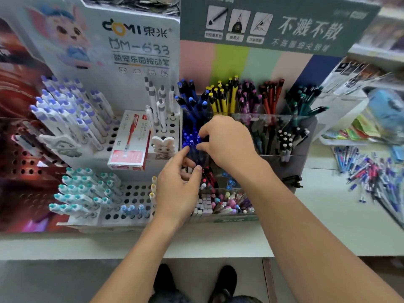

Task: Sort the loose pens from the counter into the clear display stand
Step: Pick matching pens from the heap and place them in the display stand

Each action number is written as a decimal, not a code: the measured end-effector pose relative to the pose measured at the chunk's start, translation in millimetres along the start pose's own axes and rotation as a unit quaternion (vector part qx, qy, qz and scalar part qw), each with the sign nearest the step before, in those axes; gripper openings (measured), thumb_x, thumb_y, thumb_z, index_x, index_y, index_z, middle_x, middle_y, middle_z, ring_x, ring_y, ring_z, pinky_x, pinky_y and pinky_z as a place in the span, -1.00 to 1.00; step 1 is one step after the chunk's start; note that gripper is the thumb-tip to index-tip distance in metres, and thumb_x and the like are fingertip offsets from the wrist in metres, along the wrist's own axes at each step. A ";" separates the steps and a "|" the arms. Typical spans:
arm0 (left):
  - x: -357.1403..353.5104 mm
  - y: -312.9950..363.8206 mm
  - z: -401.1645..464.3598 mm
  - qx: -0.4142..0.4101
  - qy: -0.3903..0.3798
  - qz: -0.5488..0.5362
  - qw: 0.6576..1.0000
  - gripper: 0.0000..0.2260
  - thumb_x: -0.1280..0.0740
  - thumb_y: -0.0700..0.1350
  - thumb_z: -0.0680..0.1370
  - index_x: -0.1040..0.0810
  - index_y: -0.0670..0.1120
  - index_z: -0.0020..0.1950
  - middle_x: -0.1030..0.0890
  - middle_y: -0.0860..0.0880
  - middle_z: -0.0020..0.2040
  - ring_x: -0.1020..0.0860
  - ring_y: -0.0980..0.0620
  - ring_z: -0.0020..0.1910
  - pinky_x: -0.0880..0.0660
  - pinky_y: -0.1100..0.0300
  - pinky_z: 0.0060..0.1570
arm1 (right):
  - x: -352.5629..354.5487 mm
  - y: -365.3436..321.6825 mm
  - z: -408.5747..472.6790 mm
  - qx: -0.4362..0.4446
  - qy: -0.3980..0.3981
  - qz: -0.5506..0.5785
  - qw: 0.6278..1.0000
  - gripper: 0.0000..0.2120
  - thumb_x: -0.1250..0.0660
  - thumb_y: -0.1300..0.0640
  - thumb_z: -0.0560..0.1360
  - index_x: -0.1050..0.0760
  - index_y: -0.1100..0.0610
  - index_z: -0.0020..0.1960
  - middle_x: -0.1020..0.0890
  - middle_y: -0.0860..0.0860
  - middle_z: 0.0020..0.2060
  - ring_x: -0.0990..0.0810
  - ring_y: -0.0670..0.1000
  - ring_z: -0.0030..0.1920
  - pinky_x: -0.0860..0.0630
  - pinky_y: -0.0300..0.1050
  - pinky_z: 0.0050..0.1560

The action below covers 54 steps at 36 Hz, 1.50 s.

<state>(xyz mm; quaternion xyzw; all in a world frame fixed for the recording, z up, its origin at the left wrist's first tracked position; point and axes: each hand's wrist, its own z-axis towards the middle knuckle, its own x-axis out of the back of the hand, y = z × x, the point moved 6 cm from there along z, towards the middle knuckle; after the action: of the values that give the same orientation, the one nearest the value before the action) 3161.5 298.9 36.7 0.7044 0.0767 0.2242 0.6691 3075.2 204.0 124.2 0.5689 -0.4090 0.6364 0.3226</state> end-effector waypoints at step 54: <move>-751.6 -39.4 49.4 0.117 -0.175 0.412 0.886 -0.22 -0.37 0.28 0.51 -0.26 -0.24 0.49 -0.33 -0.20 0.45 -0.32 -0.21 0.43 -0.37 -0.10 0.31 | -125.4 756.5 -169.6 -0.395 -0.033 0.334 0.855 -0.86 -0.39 0.16 0.52 -0.62 0.16 -0.21 -0.66 0.03 -0.29 -0.60 -0.02 -0.25 -0.55 -0.09 -0.16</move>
<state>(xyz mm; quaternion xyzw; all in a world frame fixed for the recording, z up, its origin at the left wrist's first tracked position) 2522.5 -49.0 -162.2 0.7737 -0.3132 0.3423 0.4314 2352.6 15.4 -118.7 0.2436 -0.8015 0.4718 0.2750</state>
